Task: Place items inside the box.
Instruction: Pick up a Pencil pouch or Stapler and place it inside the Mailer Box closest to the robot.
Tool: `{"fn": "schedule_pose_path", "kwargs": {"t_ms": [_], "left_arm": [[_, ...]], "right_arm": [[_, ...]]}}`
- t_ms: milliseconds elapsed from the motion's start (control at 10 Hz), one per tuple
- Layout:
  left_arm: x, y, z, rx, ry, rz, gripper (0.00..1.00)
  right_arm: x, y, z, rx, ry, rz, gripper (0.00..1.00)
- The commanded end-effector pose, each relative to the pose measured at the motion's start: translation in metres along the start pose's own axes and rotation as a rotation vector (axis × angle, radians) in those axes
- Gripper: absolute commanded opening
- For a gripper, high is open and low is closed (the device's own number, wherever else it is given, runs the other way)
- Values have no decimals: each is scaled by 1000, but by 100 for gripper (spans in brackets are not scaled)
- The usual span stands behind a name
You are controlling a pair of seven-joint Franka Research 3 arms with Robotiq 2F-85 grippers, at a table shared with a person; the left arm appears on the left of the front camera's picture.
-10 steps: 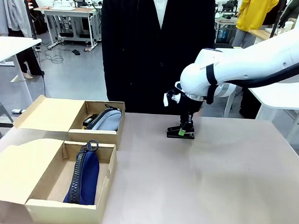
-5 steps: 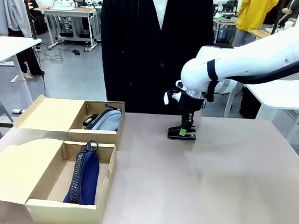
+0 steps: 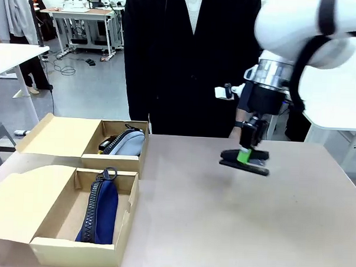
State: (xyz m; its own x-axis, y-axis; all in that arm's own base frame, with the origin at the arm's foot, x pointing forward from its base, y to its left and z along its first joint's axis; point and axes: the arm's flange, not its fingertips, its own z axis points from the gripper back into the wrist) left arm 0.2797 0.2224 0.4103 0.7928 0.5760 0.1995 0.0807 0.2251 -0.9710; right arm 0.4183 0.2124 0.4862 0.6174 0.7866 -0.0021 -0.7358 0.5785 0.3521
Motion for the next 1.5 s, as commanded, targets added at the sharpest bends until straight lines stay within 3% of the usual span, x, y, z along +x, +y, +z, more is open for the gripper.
{"fn": "schedule_pose_path", "kwargs": {"t_ms": [0, 100, 200, 400, 500, 600, 800, 900, 1000, 1200, 1400], "left_arm": [[-3, 1, -1, -16, -2, -14, 100], [-3, 1, -1, -16, -2, -14, 100], [-3, 1, -1, -16, -2, -14, 100], [-3, 1, -1, -16, -2, -14, 100], [-3, 1, -1, -16, -2, -14, 100], [-3, 1, -1, -16, -2, -14, 100], [-3, 1, -1, -16, -2, -14, 100], [-3, 1, -1, -16, -2, -14, 100], [-3, 1, -1, -16, -2, -14, 100], [-3, 1, -1, -16, -2, -14, 100], [-3, 1, -1, -16, -2, -14, 100]], "right_arm": [[-49, 8, -16, 28, -120, 14, 0], [-62, 7, -17, -27, -218, -74, 0], [-29, 14, -4, 16, -28, -9, 0], [-29, 14, -4, 16, -28, -9, 0], [-50, 15, -11, 12, -80, -31, 32], [-28, 7, -18, 132, -134, -55, 32], [25, 57, 2, 128, -125, -144, 32], [39, 84, 7, -12, -31, -312, 32], [32, 97, 9, -8, -38, -236, 32], [-17, 99, 11, 97, -27, -474, 32], [-105, 94, 1, 146, -152, -723, 32]]}}
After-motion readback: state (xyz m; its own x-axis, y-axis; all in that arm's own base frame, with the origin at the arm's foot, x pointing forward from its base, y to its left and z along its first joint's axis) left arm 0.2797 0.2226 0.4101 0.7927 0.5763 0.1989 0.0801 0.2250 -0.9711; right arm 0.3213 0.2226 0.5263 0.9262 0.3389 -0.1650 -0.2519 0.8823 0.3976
